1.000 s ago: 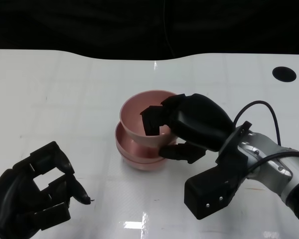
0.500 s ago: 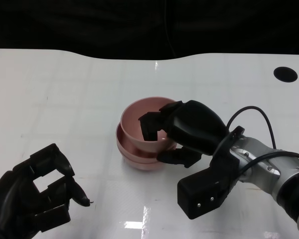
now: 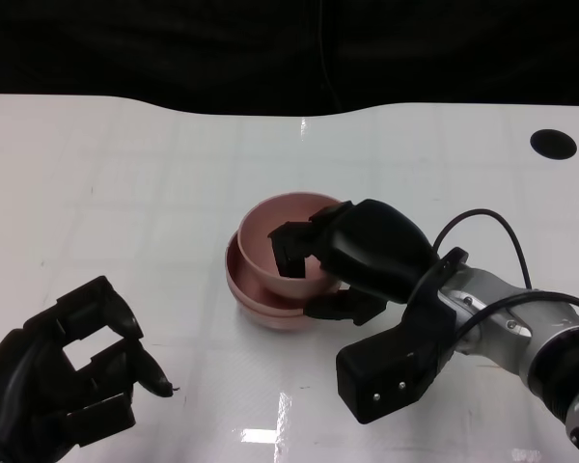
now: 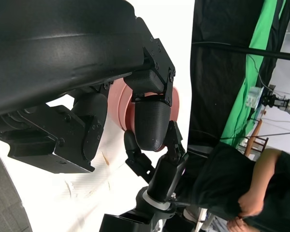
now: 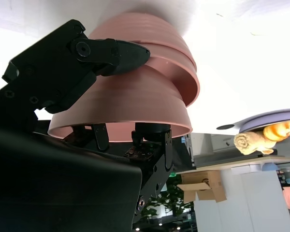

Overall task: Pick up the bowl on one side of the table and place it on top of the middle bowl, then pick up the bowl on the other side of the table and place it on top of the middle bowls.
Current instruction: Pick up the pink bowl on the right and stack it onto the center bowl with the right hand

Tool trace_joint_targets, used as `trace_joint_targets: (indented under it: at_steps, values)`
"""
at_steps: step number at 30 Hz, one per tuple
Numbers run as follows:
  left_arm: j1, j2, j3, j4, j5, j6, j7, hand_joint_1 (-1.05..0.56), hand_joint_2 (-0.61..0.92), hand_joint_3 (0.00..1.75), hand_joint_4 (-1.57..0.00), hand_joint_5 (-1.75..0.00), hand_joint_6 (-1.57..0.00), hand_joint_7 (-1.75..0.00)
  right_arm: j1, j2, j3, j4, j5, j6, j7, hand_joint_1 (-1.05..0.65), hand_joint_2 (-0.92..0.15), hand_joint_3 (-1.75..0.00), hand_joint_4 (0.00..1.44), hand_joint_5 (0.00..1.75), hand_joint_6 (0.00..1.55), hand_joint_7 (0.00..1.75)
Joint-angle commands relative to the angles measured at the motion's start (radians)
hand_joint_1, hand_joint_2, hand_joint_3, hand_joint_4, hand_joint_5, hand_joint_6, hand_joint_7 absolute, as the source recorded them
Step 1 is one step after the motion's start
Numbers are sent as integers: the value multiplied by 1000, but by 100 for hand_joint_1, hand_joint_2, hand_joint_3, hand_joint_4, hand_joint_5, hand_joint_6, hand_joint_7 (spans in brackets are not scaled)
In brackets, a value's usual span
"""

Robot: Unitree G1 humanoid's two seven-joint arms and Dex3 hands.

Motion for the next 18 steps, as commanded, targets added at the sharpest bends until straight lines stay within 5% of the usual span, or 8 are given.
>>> trace_joint_targets:
  at_steps: [1, 9, 12, 14, 18]
  values:
    - [-5, 5, 1, 8, 15, -19, -2, 26, 92, 130, -86, -175, -66, -175, -18, 2, 5, 15, 1, -3, -16, -22, -72, -69, 90, 175, 66, 175]
    - [1, 0, -3, 2, 20, -20, 1, 25, 92, 128, -85, -175, -64, -175, -20, 8, 19, 24, -2, 3, -8, -24, -73, -68, 89, 175, 65, 172]
    - [0, -1, -3, 6, 22, -23, -4, 26, 92, 129, -85, -175, -64, -175, -20, 12, 21, 26, 1, 8, 1, -24, -77, -59, 89, 175, 76, 138]
    - [-1, -2, -3, 6, 24, -23, -5, 26, 92, 129, -85, -175, -64, -175, -21, 13, 22, 28, 3, 9, 3, -25, -78, -57, 89, 175, 79, 132]
    - [-2, -2, -7, 12, 30, -29, -12, 26, 92, 128, -85, -175, -64, -175, -26, 17, 32, 33, -5, 10, -13, -25, -80, -50, 89, 175, 74, 151]
